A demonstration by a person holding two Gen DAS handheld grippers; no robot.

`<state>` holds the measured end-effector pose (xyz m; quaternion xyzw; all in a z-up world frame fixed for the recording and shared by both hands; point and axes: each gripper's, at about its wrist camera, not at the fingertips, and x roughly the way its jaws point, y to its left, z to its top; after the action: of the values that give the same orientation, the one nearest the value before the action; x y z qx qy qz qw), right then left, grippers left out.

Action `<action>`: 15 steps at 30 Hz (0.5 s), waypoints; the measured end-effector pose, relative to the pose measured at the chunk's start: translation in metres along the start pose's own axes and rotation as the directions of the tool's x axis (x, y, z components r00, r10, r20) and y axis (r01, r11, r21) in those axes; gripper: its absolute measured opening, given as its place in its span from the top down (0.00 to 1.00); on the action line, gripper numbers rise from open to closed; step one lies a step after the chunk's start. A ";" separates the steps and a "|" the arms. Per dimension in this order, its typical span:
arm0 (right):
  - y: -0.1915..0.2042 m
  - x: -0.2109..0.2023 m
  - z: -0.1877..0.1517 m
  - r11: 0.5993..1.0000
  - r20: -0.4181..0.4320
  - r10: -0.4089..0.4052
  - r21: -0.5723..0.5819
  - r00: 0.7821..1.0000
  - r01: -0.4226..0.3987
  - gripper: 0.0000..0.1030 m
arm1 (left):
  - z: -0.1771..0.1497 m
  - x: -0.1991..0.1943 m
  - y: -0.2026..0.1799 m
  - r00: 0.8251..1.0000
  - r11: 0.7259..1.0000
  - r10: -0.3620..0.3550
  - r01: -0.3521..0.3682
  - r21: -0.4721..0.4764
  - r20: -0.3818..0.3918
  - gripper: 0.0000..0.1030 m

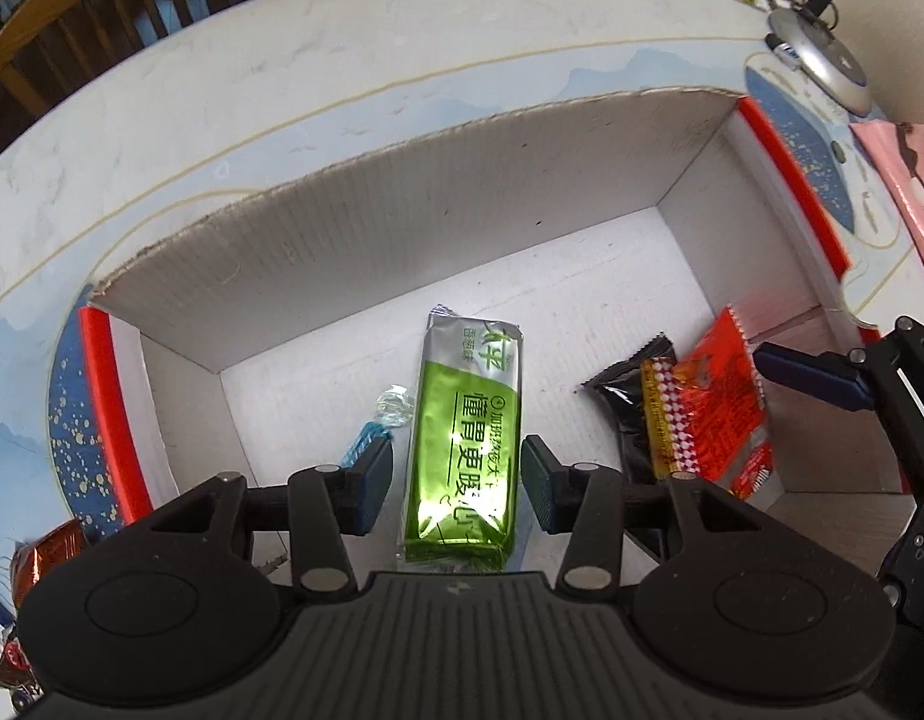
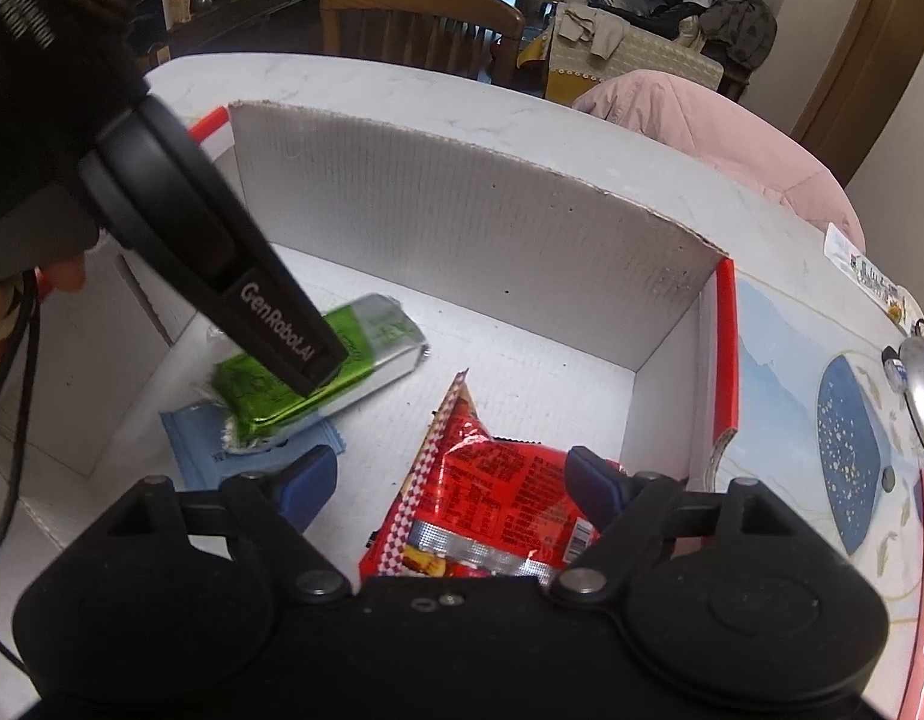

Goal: Organize snacks
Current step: 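Open both tools to release the packets and lift out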

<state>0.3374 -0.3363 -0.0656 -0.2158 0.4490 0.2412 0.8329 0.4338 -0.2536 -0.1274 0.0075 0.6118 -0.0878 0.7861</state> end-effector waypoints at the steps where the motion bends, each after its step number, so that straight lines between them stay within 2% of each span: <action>1: -0.001 -0.002 0.000 1.000 0.005 0.001 0.009 1.000 -0.001 0.19 | -0.001 -0.003 0.000 1.000 1.000 -0.004 0.004 -0.001 0.009 0.56; 15: 0.001 -0.044 -0.006 0.997 0.092 -0.022 0.080 0.995 0.015 0.15 | -0.030 -0.056 -0.002 0.989 0.999 -0.046 0.045 0.014 0.141 0.55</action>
<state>0.3124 -0.3482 -0.0314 -0.1754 0.4168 0.2254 0.8630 0.3915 -0.2453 -0.0810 -0.0085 0.5540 -0.1091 0.8253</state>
